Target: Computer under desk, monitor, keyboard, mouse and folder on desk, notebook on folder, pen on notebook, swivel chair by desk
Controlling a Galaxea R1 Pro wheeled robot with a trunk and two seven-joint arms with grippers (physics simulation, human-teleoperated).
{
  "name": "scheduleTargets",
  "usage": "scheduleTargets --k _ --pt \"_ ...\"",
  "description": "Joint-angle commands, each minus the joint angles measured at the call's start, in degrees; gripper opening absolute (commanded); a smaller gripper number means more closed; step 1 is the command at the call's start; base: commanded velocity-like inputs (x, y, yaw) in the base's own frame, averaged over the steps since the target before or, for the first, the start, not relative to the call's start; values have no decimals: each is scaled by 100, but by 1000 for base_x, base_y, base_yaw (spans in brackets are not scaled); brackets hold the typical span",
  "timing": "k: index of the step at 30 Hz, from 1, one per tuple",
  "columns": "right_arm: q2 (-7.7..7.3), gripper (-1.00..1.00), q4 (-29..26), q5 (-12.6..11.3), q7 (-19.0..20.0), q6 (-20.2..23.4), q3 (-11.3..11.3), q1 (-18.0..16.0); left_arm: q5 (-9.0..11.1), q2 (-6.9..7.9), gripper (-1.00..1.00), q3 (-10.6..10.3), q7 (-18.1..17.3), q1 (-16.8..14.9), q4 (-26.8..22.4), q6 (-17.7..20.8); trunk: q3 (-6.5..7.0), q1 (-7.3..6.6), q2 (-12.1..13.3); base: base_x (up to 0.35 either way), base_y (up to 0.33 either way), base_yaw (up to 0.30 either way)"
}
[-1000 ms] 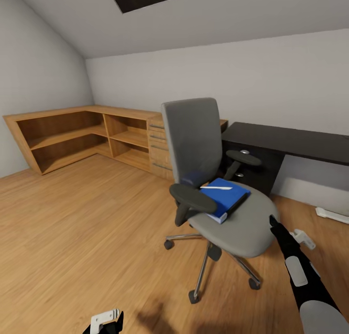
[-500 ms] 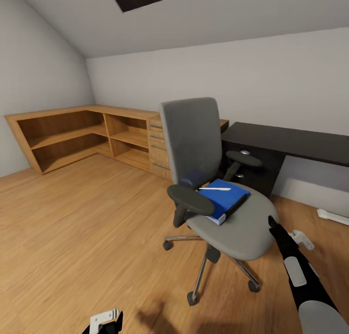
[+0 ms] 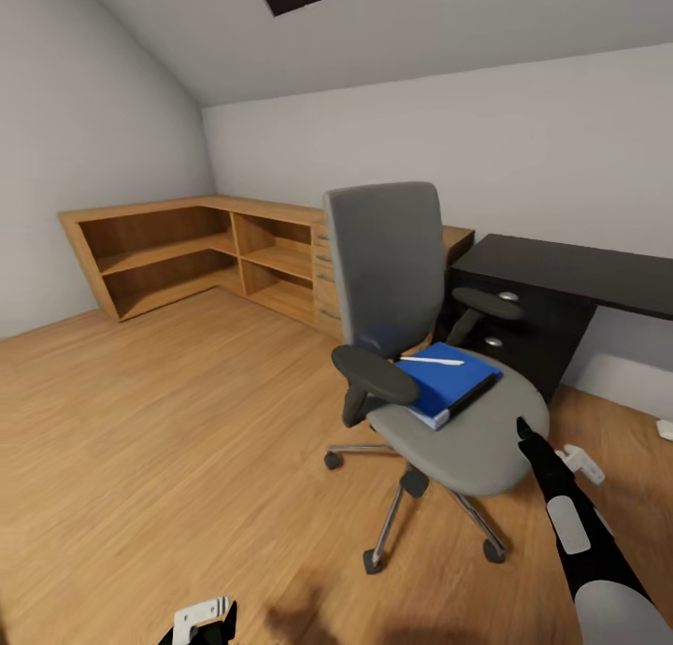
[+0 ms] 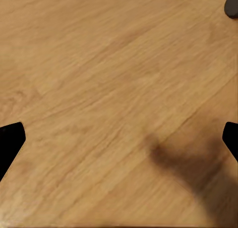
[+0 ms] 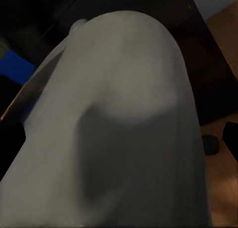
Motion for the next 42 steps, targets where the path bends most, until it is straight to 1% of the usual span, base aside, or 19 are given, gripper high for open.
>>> scheduleTargets --k 1,34,38,42 --pt "0 100 7 -59 47 -7 -3 -3 29 3 100 -32 43 -4 4 -24 -11 -1 -2 0 0 220" --pt "-16 100 -36 -68 55 -1 -3 -3 29 -6 100 -50 45 -4 4 -16 -169 -1 -2 0 0 237" --pt "-17 100 -37 -75 56 -4 -3 -3 37 0 100 -43 52 -4 6 -14 -178 -1 -2 -40 0 122" --pt "-19 100 -37 -83 56 -6 -3 -3 34 2 100 -47 49 -4 6 -12 -180 -1 -2 -242 0 22"
